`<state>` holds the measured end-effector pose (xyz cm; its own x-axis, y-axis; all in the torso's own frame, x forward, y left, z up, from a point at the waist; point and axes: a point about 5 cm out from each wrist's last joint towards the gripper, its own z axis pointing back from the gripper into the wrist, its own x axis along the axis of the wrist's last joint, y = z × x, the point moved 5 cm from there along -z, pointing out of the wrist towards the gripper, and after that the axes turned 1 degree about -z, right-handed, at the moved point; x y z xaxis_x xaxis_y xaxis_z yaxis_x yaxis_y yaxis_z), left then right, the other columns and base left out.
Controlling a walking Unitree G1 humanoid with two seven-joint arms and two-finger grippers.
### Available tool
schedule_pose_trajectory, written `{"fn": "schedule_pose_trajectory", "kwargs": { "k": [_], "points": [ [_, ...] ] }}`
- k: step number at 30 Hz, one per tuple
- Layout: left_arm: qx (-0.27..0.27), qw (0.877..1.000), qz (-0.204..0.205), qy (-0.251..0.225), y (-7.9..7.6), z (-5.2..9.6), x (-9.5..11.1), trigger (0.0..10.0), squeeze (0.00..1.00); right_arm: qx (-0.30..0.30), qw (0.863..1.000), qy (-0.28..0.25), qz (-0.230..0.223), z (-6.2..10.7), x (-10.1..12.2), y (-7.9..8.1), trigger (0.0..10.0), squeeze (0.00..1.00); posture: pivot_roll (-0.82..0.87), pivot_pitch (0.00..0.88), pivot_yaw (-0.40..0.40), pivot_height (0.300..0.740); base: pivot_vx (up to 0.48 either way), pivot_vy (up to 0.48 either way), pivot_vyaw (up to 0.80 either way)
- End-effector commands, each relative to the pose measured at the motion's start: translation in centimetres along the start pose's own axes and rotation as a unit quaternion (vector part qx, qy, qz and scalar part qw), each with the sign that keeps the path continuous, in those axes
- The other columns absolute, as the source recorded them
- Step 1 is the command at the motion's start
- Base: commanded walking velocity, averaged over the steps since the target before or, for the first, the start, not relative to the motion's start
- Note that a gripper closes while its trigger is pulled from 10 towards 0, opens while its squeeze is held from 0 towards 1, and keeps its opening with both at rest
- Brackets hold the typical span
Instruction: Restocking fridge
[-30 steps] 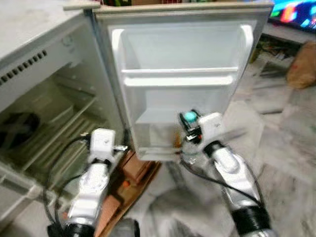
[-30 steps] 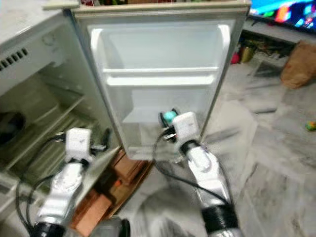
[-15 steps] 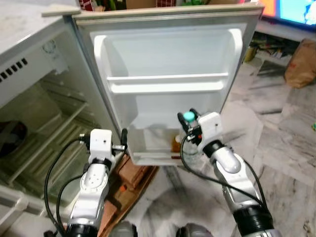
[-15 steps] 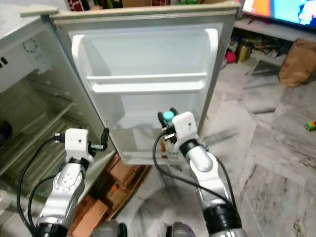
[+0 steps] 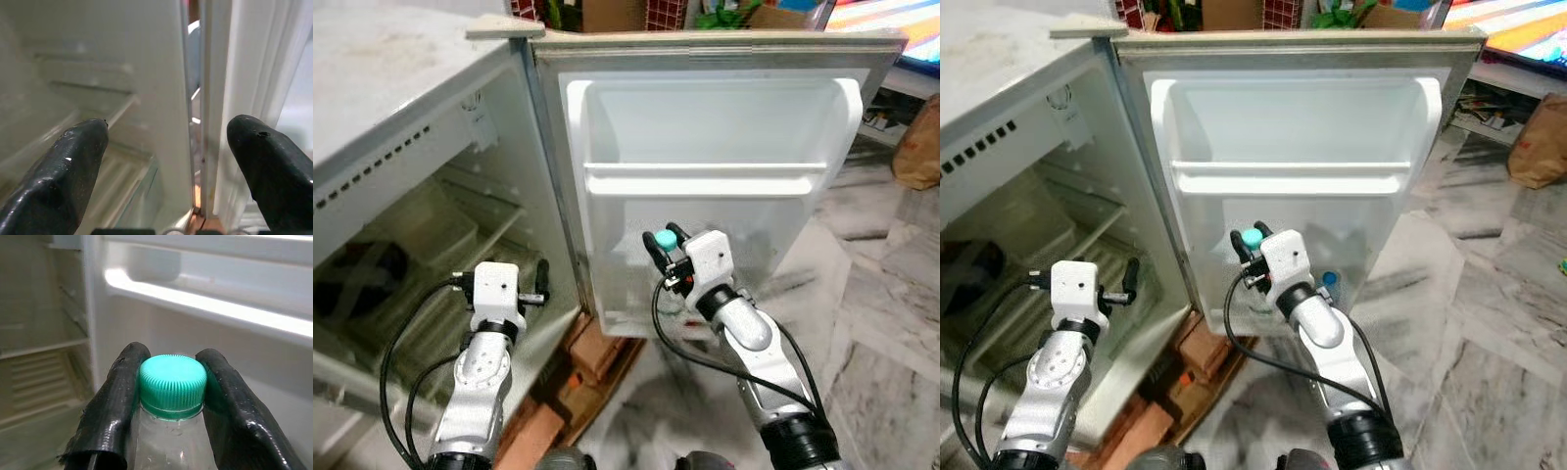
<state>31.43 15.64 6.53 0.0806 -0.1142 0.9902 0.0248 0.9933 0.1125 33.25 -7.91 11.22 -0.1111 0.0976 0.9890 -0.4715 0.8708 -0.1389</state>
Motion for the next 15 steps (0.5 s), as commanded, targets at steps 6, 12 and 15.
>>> {"fn": "schedule_pose_trajectory", "kwargs": {
  "k": [6, 12, 15],
  "points": [
    [-0.010, 1.000, 0.002, -0.002, -0.75, -0.14, 0.31, 10.0, 0.00, -0.013, 1.000, -0.013, 0.010, 0.10, 0.81, -0.92, 10.0, 0.00, 0.02, 0.115, 0.037, 0.740, 0.045, 0.000, 0.00],
    [-0.008, 1.000, 0.004, 0.000, -0.72, -0.08, 0.25, 10.0, 0.00, -0.025, 1.000, -0.018, -0.002, 0.18, 0.94, -1.22, 10.0, 0.00, 0.02, 0.117, 0.039, 0.740, 0.000, 0.000, 0.00],
    [-0.006, 1.000, 0.004, 0.002, -0.61, 0.04, 0.22, 10.0, 0.00, -0.029, 0.999, -0.014, 0.000, 0.24, 0.72, -1.36, 10.0, 0.00, 0.02, 0.115, 0.041, 0.740, 0.000, 0.000, 0.00]
  ]
}}
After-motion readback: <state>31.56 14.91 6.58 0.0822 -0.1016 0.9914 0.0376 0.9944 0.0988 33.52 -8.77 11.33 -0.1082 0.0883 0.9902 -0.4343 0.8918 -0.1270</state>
